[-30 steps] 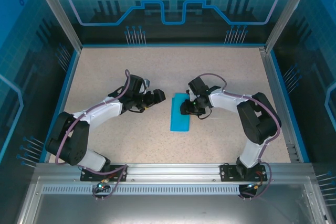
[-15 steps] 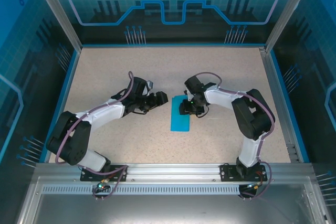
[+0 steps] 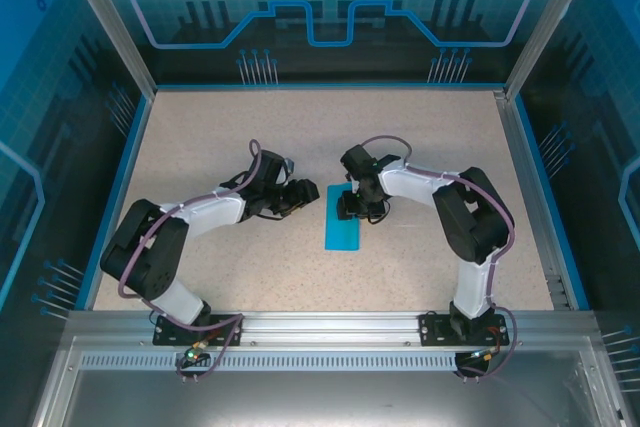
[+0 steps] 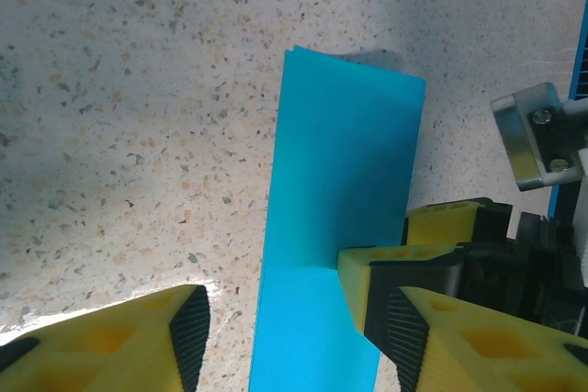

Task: Fold a paper plane with a square sheet of paper (pick it up from the middle)
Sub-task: Fold the square sheet of paper in half at the center of the table.

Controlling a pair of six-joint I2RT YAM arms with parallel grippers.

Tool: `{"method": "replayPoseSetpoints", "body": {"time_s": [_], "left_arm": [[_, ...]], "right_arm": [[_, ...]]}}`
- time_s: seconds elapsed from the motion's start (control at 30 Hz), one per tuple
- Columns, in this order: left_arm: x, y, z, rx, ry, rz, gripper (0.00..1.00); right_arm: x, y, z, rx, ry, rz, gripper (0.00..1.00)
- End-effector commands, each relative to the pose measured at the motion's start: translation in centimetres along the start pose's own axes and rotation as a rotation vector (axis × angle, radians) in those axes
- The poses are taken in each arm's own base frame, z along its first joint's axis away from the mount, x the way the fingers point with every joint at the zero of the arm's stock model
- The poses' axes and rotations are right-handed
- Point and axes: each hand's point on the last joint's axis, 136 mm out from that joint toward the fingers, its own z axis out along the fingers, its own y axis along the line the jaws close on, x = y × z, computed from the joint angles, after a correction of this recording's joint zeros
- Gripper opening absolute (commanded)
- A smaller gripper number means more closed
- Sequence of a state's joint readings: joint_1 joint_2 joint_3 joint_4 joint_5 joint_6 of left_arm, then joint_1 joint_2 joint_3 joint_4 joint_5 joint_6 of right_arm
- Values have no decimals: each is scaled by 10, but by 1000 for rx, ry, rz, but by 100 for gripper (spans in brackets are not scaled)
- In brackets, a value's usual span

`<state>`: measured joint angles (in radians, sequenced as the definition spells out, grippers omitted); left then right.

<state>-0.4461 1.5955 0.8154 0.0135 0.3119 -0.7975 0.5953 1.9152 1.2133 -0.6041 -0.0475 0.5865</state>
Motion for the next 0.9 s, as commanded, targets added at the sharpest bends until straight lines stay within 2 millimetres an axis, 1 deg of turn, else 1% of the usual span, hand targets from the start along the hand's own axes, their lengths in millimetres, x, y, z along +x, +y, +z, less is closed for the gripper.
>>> {"method": "replayPoseSetpoints", "body": {"time_s": [0.0,0.17,0.37,0.5,0.77,0.87], "left_arm": [[4,-5,5,24,21,0,53],[4,-4,8,24,30,16,49],[3,-4,9,25,25,28,46],[4,-3,11,30,32,27,44],[6,-6,13,50,50,22,41],[8,-9,16,68,69,17,39]], "right_arm": [[38,-24,49,105,132,27,56],[40,-24,51,100,133,46,57],[43,-28,50,120,154,-50,56],[41,-26,49,105,158,-99,56],[38,-24,52,99,160,-79,57],[39,-27,54,109,163,-64,56]]}}
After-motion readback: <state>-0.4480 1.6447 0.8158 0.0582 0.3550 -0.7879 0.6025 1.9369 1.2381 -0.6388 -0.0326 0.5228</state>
